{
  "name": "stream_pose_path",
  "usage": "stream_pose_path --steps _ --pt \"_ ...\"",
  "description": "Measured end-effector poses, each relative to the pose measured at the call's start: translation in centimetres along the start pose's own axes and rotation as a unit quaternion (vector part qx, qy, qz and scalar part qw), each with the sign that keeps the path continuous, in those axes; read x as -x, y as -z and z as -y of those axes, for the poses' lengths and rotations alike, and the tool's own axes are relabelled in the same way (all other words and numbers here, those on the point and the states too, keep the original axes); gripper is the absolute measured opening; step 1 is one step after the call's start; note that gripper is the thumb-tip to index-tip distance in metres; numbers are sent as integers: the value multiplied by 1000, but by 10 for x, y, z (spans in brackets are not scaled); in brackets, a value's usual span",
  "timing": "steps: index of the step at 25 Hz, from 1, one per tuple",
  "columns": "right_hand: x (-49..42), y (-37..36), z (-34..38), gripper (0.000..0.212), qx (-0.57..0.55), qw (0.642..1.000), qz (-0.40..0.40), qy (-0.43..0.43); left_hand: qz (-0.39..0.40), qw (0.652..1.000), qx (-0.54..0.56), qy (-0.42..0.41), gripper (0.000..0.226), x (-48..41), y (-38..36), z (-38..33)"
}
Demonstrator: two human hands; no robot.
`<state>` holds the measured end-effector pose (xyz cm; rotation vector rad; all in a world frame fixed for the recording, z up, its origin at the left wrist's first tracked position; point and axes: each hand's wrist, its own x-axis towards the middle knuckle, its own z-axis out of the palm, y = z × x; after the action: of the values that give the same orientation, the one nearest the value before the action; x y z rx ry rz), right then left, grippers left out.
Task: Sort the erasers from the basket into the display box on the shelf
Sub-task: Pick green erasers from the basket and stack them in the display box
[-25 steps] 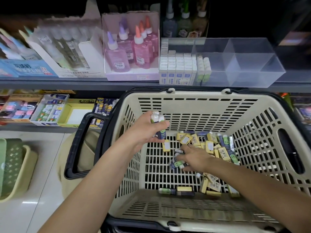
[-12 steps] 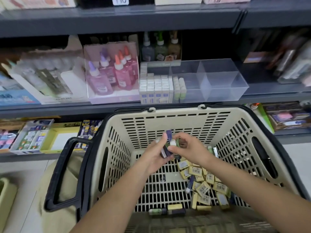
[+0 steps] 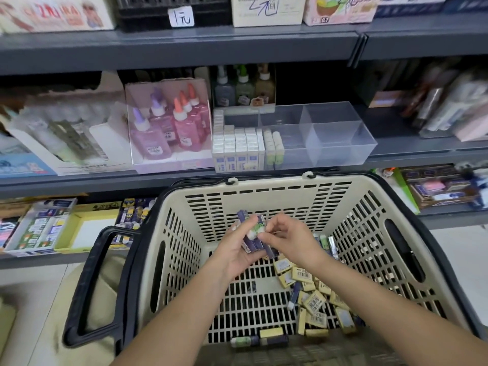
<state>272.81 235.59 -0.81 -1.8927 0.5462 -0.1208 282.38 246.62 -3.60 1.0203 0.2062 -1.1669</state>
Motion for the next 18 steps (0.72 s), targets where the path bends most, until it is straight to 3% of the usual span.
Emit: stream_pose_path --steps 3,7,11,15,18 --pt "0 3 2 19 2 1000 -12 9 -4 1000 13 2 25 2 -6 1" --pt "-6 11 3 21 103 994 -30 -18 -22 1000 11 0 19 1 -8 2" --pt "-7 19 5 15 42 996 31 -71 -27 998 -58 -18 16 4 -11 2" --pt "-10 36 13 21 -14 999 20 -34 -41 989 -133 -57 16 7 -15 -8" --pt "-18 54 24 14 -35 999 5 -20 -32 974 -203 -99 19 8 -24 -24"
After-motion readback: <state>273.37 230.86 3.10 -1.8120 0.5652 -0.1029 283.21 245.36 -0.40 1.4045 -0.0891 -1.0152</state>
